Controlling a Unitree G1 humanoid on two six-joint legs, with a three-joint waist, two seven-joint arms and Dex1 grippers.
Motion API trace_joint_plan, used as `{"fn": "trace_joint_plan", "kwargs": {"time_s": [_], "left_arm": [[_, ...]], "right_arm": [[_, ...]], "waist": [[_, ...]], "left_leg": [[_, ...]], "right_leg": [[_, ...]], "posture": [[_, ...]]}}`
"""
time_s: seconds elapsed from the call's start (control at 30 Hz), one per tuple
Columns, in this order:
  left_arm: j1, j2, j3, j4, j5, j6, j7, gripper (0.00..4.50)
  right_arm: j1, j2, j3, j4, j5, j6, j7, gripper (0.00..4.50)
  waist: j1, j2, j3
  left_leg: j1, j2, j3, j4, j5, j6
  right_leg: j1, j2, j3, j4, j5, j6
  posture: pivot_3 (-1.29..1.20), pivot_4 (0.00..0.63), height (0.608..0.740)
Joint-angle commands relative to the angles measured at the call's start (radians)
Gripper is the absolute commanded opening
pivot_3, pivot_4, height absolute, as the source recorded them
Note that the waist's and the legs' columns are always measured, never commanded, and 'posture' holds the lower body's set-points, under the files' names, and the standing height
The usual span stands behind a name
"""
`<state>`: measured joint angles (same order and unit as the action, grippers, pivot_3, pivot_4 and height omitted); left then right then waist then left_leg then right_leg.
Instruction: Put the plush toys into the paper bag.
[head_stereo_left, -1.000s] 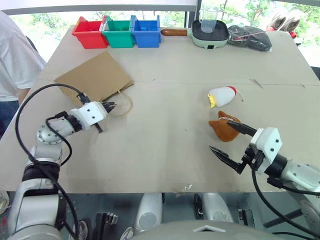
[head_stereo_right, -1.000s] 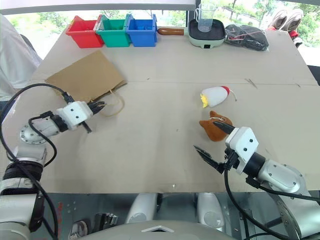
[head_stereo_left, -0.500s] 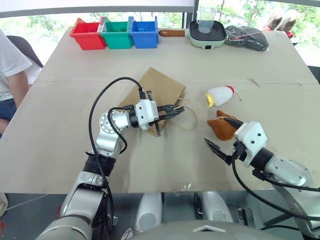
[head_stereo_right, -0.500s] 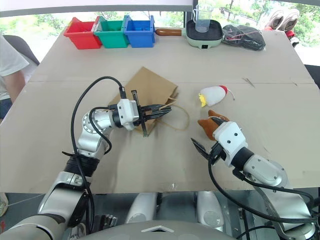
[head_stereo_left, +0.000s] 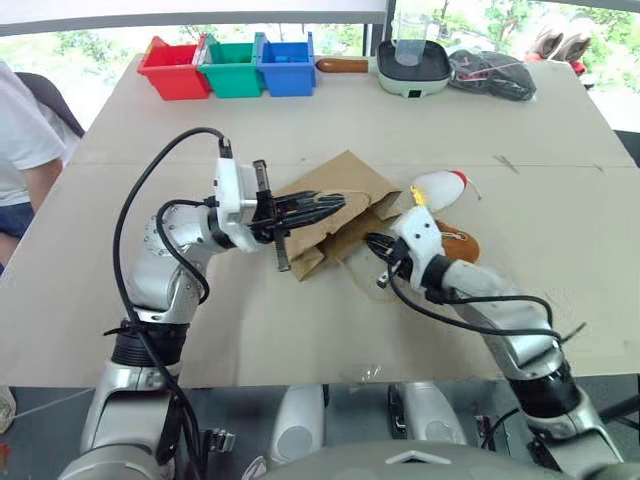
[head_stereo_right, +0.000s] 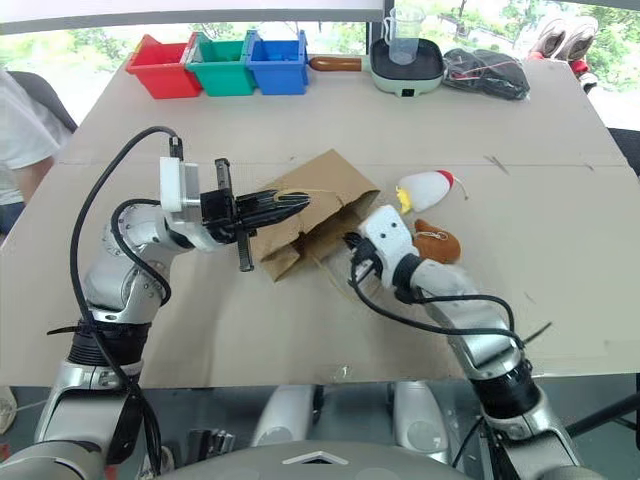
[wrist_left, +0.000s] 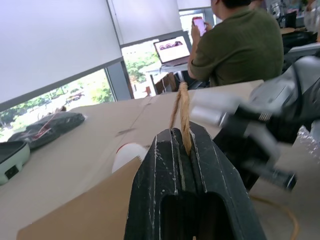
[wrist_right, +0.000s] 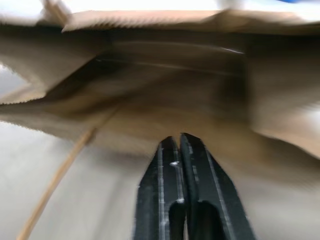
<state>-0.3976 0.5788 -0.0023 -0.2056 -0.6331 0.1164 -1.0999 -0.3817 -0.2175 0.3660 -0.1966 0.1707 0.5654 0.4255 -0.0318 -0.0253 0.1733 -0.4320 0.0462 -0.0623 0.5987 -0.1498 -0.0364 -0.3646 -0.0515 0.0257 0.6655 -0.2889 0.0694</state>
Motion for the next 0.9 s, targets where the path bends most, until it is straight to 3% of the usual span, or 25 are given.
{"fn": "trace_joint_plan", "kwargs": {"time_s": [0.03,0.27,0.6,0.67,0.77,0.9], "left_arm": [[-0.001,-0.011,0.042,-0.112,-0.048,0.076,0.098,0.0],[-0.022,-0.025,0.185,-0.113,-0.095,0.204,0.333,0.0],[-0.038,-0.035,0.253,-0.085,-0.077,0.25,0.462,0.0],[-0.032,-0.039,0.231,-0.093,-0.065,0.24,0.447,0.0],[-0.024,-0.043,0.201,-0.102,-0.047,0.228,0.419,0.0],[-0.021,-0.048,0.164,-0.097,-0.016,0.202,0.373,0.0]], "right_arm": [[-0.051,0.062,0.019,0.136,-0.036,-0.097,0.004,0.06],[-0.064,0.141,0.049,0.359,-0.112,-0.186,0.009,0.06],[-0.054,0.125,-0.012,0.273,-0.108,-0.153,0.033,0.06],[-0.031,0.098,-0.043,0.162,-0.076,-0.11,0.052,0.55],[0.019,0.043,-0.082,-0.059,0.0,-0.014,0.096,1.67],[0.107,-0.076,-0.204,-0.436,0.182,0.208,0.141,3.72]], "waist": [[0.001,0.0,0.0],[-0.005,0.0,0.0],[-0.003,0.0,0.0],[0.0,0.0,0.0],[0.007,0.001,0.0],[0.014,0.002,0.001]], "left_leg": [[0.0,0.0,0.0,0.0,0.0,0.0],[0.001,0.0,0.0,0.0,0.0,0.0],[0.002,0.0,0.0,0.0,0.0,0.0],[0.002,0.0,0.0,0.0,0.0,0.0],[0.0,0.0,0.0,0.0,0.0,0.0],[0.0,0.001,0.0,-0.001,0.0,0.0]], "right_leg": [[0.0,0.0,0.0,0.0,0.0,0.0],[0.0,0.001,0.0,0.001,0.0,0.0],[0.0,0.001,0.001,0.003,0.0,0.0],[0.0,0.001,0.001,0.003,0.0,0.0],[-0.001,0.001,0.001,0.003,0.0,0.0],[-0.002,0.001,0.001,0.003,0.0,0.0]], "posture": [[0.0,0.15,0.74],[0.0,0.15,0.74],[0.0,0.15,0.74],[0.0,0.15,0.74],[0.0,0.15,0.74],[0.0,0.15,0.74]]}}
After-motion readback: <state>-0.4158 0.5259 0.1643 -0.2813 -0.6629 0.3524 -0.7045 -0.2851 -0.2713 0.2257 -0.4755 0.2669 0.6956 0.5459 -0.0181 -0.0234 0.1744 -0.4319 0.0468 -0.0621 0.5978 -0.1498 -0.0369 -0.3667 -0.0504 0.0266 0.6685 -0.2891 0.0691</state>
